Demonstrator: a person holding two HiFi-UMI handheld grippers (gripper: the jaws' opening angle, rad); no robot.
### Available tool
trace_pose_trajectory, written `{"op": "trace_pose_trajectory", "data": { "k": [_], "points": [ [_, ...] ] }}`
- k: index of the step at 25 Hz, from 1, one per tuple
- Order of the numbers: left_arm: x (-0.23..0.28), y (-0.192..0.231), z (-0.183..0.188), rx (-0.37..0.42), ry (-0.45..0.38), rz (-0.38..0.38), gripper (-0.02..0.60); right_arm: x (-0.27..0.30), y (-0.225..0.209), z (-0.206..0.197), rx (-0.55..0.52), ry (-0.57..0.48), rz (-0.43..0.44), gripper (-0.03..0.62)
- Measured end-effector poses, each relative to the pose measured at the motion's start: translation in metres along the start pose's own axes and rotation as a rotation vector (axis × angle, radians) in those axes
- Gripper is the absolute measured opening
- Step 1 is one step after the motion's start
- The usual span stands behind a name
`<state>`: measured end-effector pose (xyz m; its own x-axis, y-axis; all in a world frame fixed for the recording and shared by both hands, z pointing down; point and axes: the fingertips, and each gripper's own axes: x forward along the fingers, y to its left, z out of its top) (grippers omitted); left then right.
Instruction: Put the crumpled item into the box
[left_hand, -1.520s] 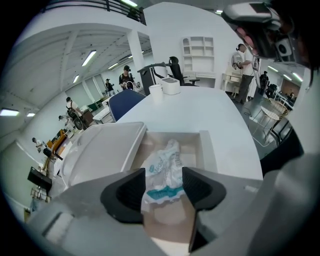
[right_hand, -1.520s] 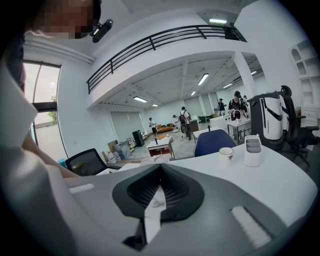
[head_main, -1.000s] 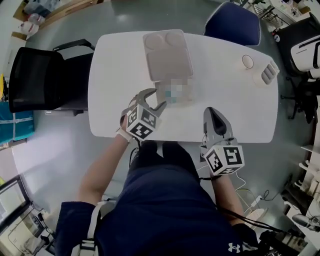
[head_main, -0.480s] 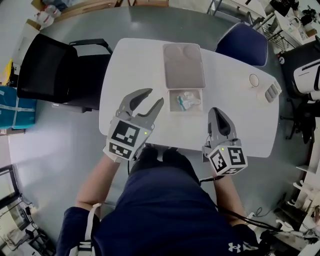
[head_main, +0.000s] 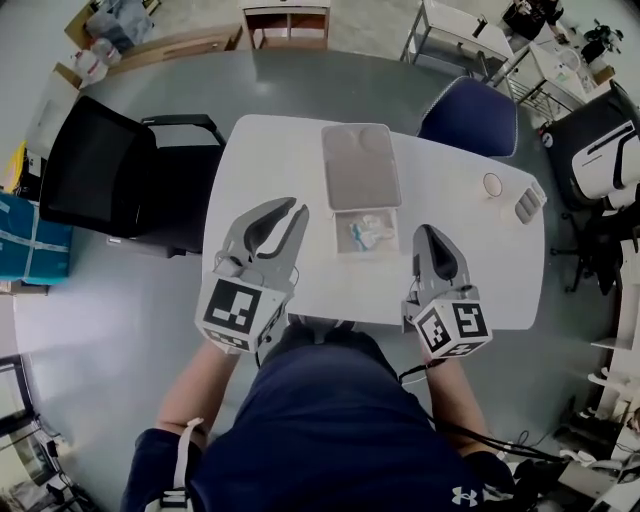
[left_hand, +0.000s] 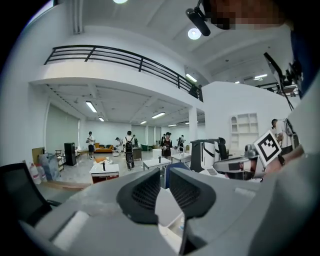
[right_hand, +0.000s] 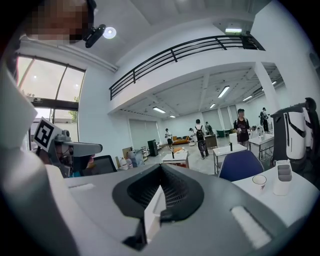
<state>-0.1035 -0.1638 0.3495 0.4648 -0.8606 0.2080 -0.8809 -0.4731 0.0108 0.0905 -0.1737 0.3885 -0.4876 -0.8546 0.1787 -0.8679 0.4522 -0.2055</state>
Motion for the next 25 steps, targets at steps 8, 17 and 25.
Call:
{"op": "trace_pose_trajectory", "data": {
  "k": [8, 17, 25],
  "points": [
    [-0.006, 0.008, 0.041, -0.009, -0.136, -0.007, 0.002, -0.004, 0.004, 0.028, -0.002, -0.046, -0.021, 0.002],
    [-0.002, 0.005, 0.046, 0.006, -0.135, -0.013, 0.002, -0.011, 0.007, 0.065, -0.047, -0.121, -0.024, 0.002],
    [-0.003, -0.007, 0.047, 0.004, -0.117, -0.021, 0.002, -0.016, 0.012, 0.08, -0.106, -0.161, -0.004, 0.002]
  ]
}}
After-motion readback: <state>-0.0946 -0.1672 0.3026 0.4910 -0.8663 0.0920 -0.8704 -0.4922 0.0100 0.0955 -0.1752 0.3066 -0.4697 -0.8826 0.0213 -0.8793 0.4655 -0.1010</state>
